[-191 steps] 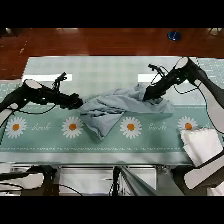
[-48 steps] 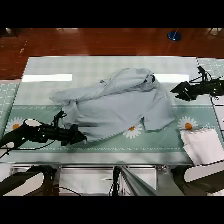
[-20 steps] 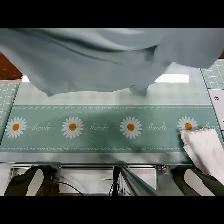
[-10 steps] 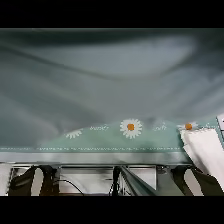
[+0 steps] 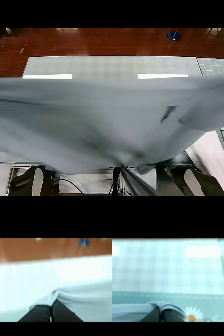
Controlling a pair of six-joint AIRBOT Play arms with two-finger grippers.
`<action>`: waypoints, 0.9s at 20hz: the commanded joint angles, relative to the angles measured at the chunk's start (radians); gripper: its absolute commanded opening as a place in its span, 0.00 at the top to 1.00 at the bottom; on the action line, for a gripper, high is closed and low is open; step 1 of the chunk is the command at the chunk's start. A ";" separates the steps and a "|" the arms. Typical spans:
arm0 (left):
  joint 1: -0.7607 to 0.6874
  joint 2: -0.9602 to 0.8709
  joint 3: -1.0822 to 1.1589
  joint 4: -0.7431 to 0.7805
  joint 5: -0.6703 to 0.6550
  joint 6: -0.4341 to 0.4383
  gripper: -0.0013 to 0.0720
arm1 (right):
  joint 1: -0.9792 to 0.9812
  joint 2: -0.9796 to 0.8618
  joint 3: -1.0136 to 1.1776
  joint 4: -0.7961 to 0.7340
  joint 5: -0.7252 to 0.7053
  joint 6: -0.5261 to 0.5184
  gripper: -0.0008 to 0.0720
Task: Fold the shirts.
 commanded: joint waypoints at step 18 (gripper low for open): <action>-0.163 -0.745 -0.493 -0.229 0.900 0.541 0.95 | 0.340 -0.680 -0.240 -0.082 -0.895 -0.037 0.95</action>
